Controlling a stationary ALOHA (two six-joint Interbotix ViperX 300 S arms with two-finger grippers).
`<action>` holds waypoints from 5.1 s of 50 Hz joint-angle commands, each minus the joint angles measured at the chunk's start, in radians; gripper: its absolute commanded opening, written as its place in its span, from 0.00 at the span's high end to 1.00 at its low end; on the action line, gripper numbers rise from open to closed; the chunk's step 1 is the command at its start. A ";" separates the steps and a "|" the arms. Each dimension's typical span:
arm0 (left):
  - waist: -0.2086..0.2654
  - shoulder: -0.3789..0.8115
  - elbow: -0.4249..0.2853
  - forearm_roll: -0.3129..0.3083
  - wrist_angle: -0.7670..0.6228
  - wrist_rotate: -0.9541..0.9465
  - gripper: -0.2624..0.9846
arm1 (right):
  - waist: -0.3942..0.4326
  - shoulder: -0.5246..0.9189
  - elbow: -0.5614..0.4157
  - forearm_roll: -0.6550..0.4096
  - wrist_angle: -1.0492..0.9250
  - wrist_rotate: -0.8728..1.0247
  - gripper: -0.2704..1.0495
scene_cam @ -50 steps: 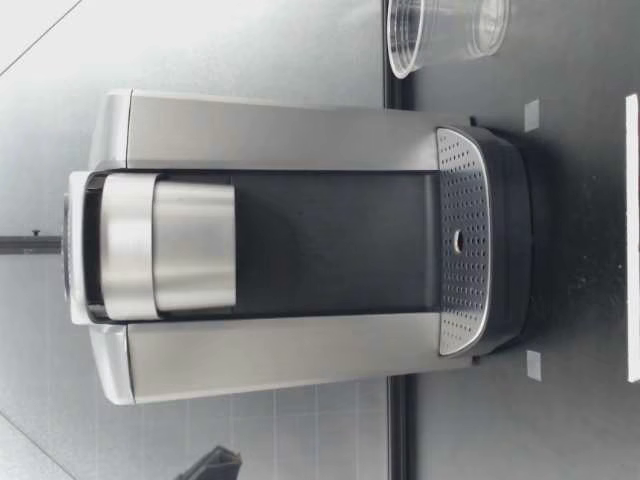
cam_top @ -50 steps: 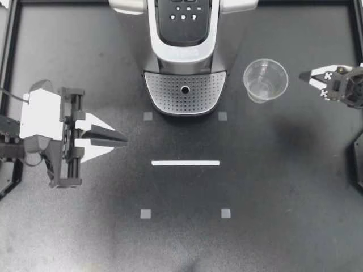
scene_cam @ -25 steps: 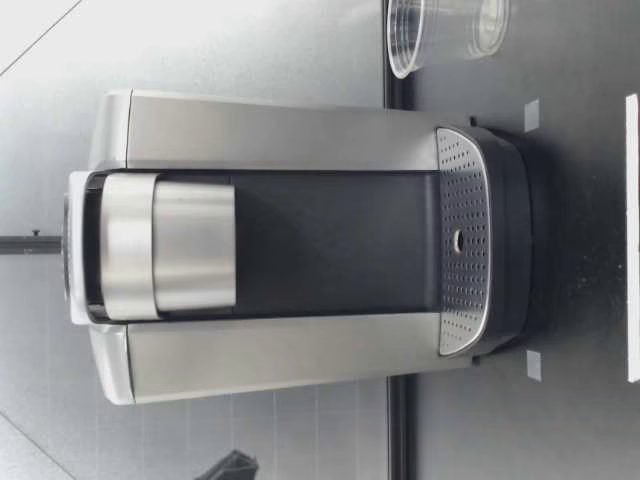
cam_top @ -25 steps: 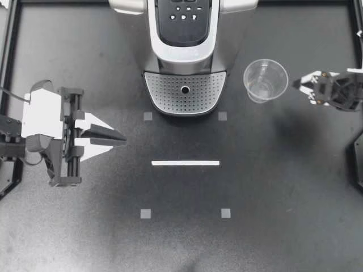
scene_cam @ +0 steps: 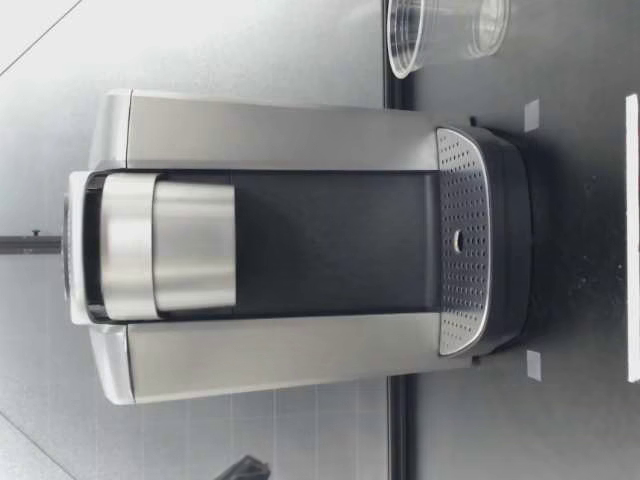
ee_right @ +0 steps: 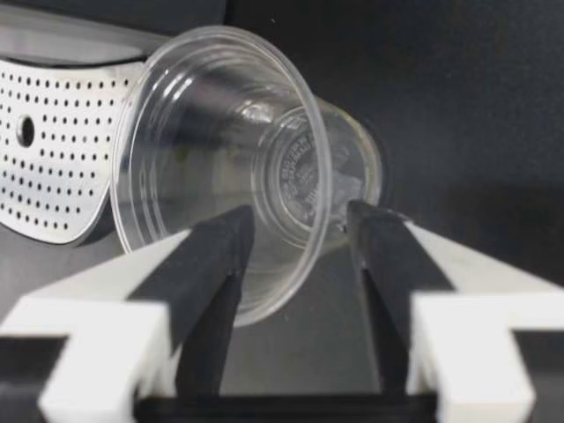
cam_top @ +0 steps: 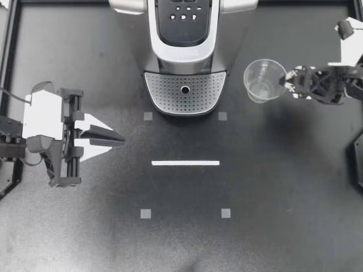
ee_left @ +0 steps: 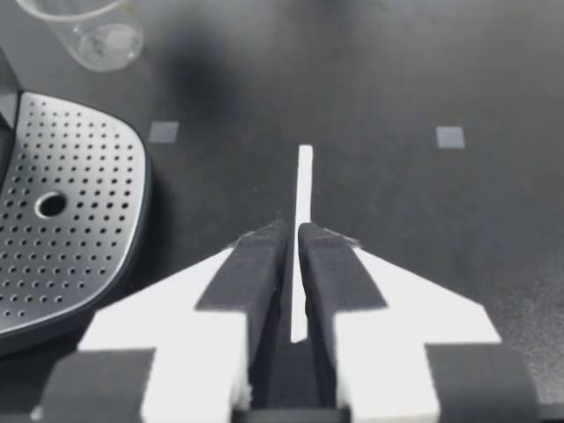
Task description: Place the coffee capsule inside the capsule container, then place the cup onto the center of the cup tray, then push the 'Hot Water' and 'Travel Mug' buttons.
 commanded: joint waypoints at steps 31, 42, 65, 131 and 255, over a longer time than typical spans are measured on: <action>0.003 -0.014 -0.009 -0.003 -0.005 0.000 0.66 | -0.006 -0.060 -0.028 0.000 0.069 0.000 0.78; 0.003 -0.014 -0.009 -0.003 -0.005 0.000 0.66 | 0.023 -0.115 -0.040 0.006 0.072 0.063 0.79; 0.003 -0.015 -0.009 -0.002 -0.005 0.000 0.66 | 0.163 0.038 -0.229 0.006 0.037 0.146 0.79; 0.003 -0.160 0.078 -0.005 -0.003 0.000 0.66 | 0.195 0.334 -0.463 0.006 0.018 0.146 0.78; 0.040 -0.100 -0.074 -0.063 -0.163 0.012 0.66 | 0.526 -0.156 -0.193 -0.482 -0.546 -0.460 0.52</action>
